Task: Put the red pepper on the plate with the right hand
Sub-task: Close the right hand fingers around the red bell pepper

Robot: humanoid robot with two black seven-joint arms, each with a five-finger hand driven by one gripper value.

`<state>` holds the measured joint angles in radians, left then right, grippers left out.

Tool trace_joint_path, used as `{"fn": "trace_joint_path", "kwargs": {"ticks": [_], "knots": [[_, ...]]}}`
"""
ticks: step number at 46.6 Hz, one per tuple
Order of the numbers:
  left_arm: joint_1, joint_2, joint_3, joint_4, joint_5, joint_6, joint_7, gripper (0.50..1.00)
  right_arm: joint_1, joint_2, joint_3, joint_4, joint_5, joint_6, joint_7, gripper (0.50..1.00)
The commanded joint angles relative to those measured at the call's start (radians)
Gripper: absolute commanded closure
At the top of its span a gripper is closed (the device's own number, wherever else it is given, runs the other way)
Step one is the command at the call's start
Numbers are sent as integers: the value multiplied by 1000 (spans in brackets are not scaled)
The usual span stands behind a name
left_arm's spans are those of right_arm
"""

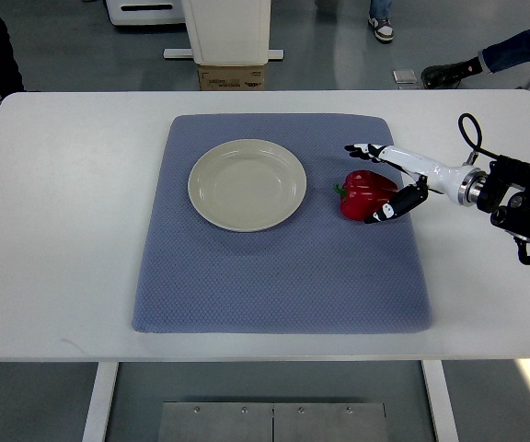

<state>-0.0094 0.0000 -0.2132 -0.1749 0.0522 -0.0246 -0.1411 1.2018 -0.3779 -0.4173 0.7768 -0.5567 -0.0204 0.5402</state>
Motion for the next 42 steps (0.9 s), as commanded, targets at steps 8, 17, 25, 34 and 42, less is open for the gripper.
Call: {"fn": "trace_joint_path", "kwargs": {"ticks": [8,17,25,34,42], "knots": [[0,0,0,0,0,0,0,500,-2,10,0,-22,0,0,1,617],[0,0,0,0,0,0,0,500,-8,13,0,-31,0,0,1,649],[0,0,0,0,0,0,0,500,-11,13,-1,-36,0,0,3,676],[0,0,0,0,0,-1,0,500,-11,13,-14,-37,0,1,3,712],[0,0,0,0,0,0,0,500,-18,14,-15,-39,0,2,3,768]]}}
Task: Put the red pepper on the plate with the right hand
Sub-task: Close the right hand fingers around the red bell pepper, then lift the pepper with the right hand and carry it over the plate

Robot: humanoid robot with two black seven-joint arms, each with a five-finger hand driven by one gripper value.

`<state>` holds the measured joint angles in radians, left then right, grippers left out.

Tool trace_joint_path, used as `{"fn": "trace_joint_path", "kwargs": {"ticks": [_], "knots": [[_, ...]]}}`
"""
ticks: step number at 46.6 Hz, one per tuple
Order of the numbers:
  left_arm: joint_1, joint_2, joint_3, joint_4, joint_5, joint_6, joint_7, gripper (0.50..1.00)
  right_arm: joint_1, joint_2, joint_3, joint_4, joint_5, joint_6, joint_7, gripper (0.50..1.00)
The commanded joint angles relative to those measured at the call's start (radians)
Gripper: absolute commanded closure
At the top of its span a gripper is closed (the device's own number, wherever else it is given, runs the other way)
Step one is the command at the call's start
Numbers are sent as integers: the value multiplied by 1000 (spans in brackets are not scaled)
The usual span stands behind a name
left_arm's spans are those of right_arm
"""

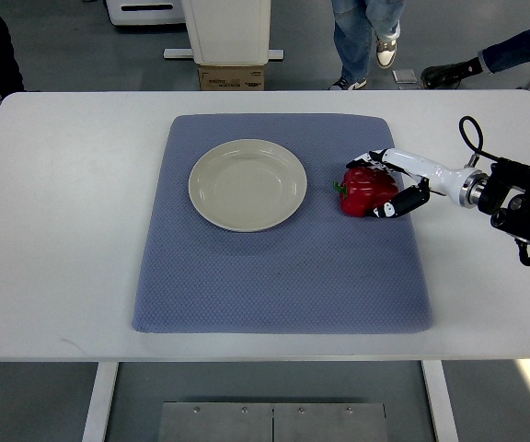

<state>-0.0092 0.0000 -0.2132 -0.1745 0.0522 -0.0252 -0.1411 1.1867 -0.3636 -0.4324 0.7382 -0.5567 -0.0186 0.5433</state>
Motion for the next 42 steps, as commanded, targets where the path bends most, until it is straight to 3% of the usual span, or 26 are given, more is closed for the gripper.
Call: {"fn": "trace_joint_path", "kwargs": {"ticks": [1,6,10,32,42], "knots": [[0,0,0,0,0,1,0,500,-2,0,0,-2,0,0,0,785],[0,0,0,0,0,-1,0,500,-1,0,0,-8,0,0,-2,875],[0,0,0,0,0,1,0,500,2,-3,0,-8,0,0,-6,1000],[0,0,0,0,0,1,0,500,103,-2,40,-7,4,3,-29,1000],[0,0,0,0,0,1,0,500,146,78,78,-5,4,6,-69,1000]]}}
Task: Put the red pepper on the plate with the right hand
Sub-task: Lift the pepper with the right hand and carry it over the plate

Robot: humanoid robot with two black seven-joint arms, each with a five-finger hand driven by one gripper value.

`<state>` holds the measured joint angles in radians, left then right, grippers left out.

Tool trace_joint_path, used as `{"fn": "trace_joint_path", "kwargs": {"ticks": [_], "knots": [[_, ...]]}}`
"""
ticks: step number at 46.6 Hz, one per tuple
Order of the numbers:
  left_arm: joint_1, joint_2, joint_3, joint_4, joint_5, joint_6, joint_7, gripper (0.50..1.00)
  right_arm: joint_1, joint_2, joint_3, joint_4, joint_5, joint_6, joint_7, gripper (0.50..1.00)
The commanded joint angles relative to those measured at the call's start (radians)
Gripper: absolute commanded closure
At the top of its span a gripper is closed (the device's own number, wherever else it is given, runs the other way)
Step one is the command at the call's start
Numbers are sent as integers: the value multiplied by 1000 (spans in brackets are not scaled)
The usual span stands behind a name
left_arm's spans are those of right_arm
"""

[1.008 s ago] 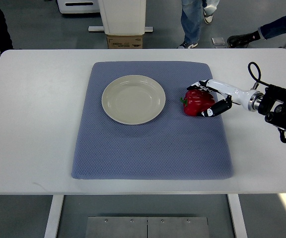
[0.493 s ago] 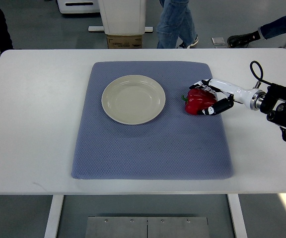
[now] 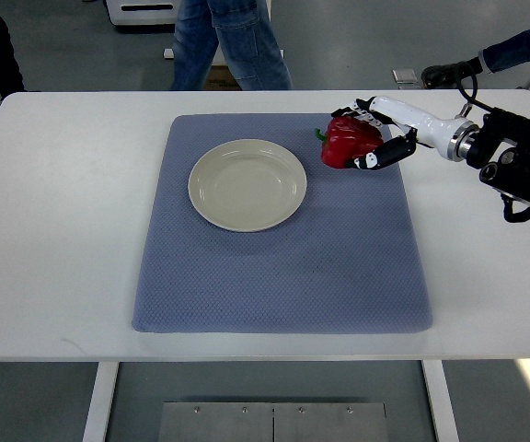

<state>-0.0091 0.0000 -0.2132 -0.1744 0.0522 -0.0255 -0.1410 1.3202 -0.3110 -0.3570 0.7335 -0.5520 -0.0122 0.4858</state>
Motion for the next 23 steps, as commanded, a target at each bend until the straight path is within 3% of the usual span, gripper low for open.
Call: {"fn": "trace_joint_path", "kwargs": {"ticks": [1,23], "knots": [[0,0,0,0,0,1,0,500,17,38,4,0,0,0,-15,1000],[0,0,0,0,0,1,0,500,36,282,72,-8,-3,-5,-101,1000]]}}
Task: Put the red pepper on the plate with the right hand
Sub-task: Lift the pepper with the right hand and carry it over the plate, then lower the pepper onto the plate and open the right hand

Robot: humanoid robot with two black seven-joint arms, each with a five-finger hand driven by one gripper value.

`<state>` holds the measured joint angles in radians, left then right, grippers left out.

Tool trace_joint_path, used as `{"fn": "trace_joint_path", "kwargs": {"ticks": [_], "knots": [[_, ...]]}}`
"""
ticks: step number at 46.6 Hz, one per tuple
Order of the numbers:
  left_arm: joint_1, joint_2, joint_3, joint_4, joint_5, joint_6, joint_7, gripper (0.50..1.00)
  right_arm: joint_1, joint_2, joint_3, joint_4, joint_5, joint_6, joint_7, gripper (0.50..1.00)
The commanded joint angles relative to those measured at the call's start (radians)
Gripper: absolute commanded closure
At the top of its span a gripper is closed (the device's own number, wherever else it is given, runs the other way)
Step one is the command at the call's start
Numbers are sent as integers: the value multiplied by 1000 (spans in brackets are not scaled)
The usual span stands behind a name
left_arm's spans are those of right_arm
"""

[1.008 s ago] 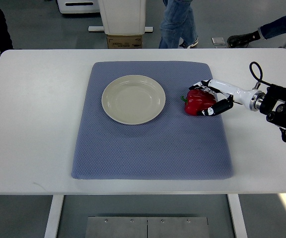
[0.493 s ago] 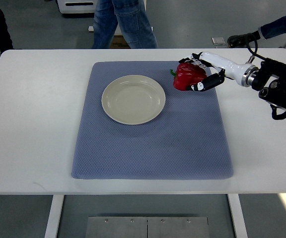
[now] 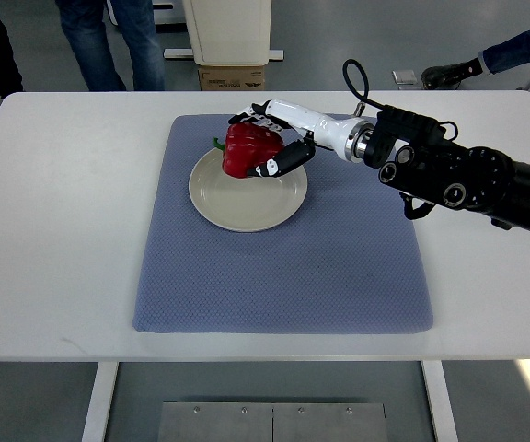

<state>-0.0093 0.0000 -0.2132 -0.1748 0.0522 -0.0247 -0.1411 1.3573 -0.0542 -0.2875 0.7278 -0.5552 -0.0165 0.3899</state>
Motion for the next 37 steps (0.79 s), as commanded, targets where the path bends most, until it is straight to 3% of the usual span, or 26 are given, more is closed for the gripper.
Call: {"fn": "trace_joint_path", "kwargs": {"ticks": [1,37], "knots": [[0,0,0,0,0,-1,0,500,-1,34,5,-2,0,0,-6,1000],[0,0,0,0,0,0,0,500,-107,54,19,-93,-6,-2,-13,996]]}}
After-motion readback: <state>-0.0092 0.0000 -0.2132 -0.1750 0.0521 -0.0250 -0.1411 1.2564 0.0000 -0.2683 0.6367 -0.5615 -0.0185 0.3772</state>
